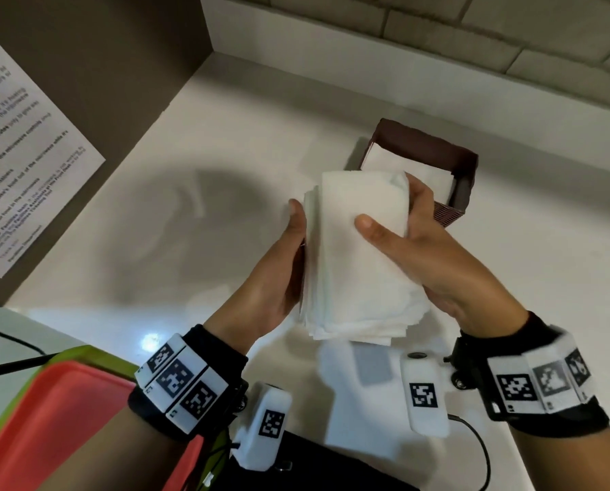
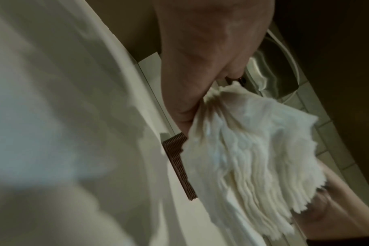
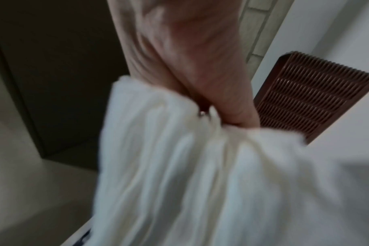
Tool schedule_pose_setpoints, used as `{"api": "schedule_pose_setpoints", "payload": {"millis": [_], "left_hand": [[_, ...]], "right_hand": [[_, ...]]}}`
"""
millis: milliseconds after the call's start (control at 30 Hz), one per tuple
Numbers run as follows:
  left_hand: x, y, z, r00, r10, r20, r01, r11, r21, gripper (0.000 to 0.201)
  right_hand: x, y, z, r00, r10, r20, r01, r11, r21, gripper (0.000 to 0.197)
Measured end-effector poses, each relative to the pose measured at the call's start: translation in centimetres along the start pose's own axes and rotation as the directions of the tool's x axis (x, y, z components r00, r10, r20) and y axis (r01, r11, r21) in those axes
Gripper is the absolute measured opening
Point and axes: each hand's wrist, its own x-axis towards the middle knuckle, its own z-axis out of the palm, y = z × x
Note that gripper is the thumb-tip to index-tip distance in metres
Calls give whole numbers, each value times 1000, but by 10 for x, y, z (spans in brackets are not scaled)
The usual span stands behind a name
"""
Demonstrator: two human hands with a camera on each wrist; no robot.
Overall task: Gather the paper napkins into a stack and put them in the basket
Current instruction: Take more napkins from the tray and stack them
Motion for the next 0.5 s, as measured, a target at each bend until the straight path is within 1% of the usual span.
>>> {"api": "schedule_pose_setpoints", "payload": {"millis": [33,67,100,167,200,233,300,333,367,433,500], "left_hand": [[-1,0,2,999,20,27,-20,1000,-5,76],[-2,-1,5,998,41,48,-41,999,1,72],[-1,-2,7,997,60,48,-61,998,16,62],[0,-3,10,997,83,-3,-83,995,47,44],[1,-5,9,996,88,-32,-86,995,54,42],[2,-6,8,995,88,-46,-86,995,43,43],[2,-5,6,996,74,-58,-74,997,-1,44],[2,-6,7,996,69,-62,-69,998,-4,43],[2,-7,9,996,66,-67,-66,998,7,42],[4,-11,15,993,68,-95,-65,997,32,46],[6,-13,20,989,66,-130,-63,998,31,50]], "right_hand": [[0,1,6,1000,1,-29,-1,1000,-20,91],[0,2,12,999,-5,-54,3,999,-36,94],[0,4,18,997,-9,-77,5,999,-53,96],[1,8,23,993,31,-113,-38,998,-55,99],[3,10,22,989,78,-124,-82,996,-23,99],[3,11,19,983,138,-120,-134,990,39,101],[4,16,14,967,249,-57,-238,960,145,100],[3,18,14,961,276,-9,-271,948,165,92],[1,20,18,958,287,11,-285,945,162,85],[0,28,26,963,265,-53,-254,954,158,84],[-1,32,29,975,195,-102,-178,971,159,78]]}}
